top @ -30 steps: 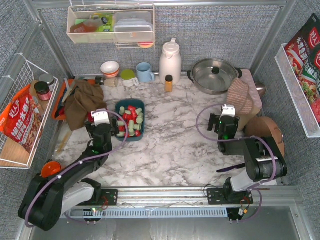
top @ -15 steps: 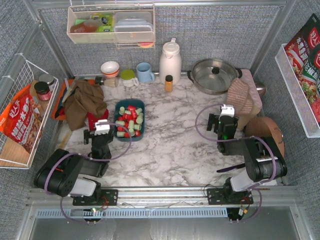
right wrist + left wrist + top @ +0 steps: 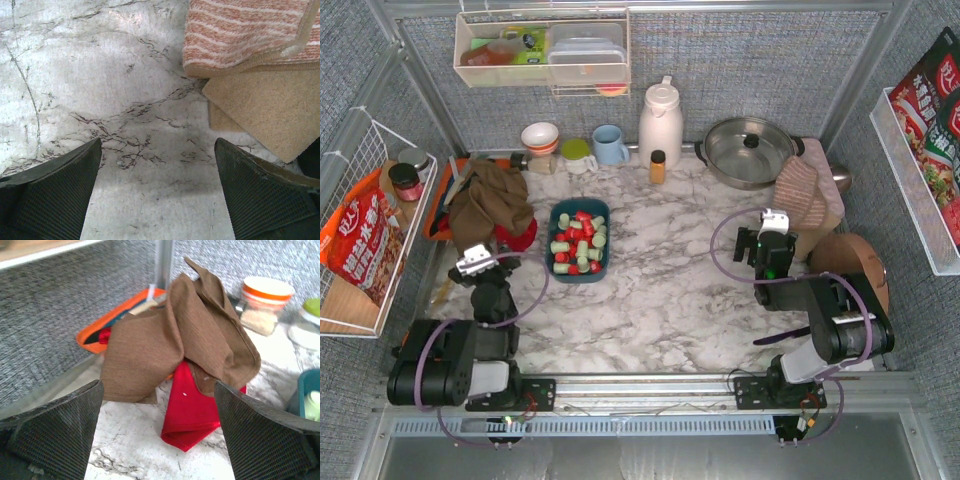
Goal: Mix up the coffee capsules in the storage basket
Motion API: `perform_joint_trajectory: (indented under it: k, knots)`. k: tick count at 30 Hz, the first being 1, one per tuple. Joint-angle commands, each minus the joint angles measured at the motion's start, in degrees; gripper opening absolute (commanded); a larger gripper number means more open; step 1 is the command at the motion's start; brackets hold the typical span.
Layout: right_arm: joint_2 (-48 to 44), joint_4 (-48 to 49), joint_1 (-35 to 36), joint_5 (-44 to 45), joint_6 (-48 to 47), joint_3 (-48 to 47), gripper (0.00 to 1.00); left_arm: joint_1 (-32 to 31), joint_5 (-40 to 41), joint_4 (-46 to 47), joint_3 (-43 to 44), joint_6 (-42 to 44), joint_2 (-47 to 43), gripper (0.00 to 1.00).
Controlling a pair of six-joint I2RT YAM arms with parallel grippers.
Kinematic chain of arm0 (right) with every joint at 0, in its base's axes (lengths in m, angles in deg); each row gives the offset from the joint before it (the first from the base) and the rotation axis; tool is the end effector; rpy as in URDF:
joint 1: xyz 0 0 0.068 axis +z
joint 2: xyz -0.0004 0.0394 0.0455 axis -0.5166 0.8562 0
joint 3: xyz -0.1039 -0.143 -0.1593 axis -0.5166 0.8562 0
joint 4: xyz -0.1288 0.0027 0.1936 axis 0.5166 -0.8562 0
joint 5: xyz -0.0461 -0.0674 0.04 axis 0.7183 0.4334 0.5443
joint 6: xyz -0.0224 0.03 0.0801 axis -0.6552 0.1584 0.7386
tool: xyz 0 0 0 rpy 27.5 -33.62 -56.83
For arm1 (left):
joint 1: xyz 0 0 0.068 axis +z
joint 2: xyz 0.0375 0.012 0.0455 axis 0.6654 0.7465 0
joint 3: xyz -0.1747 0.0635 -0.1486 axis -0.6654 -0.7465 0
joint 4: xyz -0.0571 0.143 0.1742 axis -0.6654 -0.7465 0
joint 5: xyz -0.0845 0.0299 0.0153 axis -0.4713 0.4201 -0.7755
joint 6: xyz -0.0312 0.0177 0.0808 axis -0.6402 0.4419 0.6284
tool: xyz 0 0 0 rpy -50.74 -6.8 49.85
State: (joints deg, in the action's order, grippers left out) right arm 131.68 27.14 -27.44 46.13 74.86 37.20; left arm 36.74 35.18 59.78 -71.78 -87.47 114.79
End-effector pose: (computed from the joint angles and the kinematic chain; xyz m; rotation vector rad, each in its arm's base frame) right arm 0.2953 -0.0051 0.1243 0.2148 1.8749 -0.2046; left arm 0.2150 0.0202 0.1783 -0.4014 1.3018 0.2440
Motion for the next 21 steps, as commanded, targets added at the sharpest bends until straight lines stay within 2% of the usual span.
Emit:
perform_joint_trajectory:
  k: [1,2,3,5,6,8,10,14,16,21]
  knots:
    - [-0.1,1.1,0.0,0.6,0.0,-0.5,0.99,4.1,-12.8,4.1,0.9,-1.3,11.1,1.00]
    - [-0.1,1.2,0.0,0.6,0.0,-0.4,0.99,4.7,-14.5,11.0,1.9,-0.7,18.4,0.99]
    - [-0.1,1.2,0.0,0.6,0.0,-0.4,0.99,4.7,-13.8,15.1,3.3,-0.1,19.6,1.00]
    - [-0.1,1.1,0.0,0.7,0.0,-0.5,0.99,6.5,-16.5,-2.7,7.1,-2.8,12.4,0.99]
    - [-0.1,1.2,0.0,0.7,-0.1,-0.5,0.99,7.2,-17.8,-9.8,9.9,-3.2,13.0,0.99]
    - [-0.1,1.1,0.1,0.7,0.0,-0.5,0.99,8.0,-18.5,-10.3,13.2,-3.4,16.2,0.99]
    - [-0.1,1.1,0.1,0.8,-0.1,-0.5,0.99,9.0,-19.6,-16.9,14.6,-4.5,14.1,0.99]
    - [0.0,1.2,0.1,0.8,-0.1,-0.5,0.99,8.9,-20.5,-8.9,12.4,-3.2,16.2,0.99]
    - [-0.1,1.2,0.1,0.8,-0.1,-0.5,0.99,8.7,-20.6,-11.8,12.9,-3.4,15.1,0.99]
    - [-0.1,1.2,0.1,0.8,0.0,-0.4,0.99,8.7,-20.5,-10.3,12.6,-3.4,15.6,0.99]
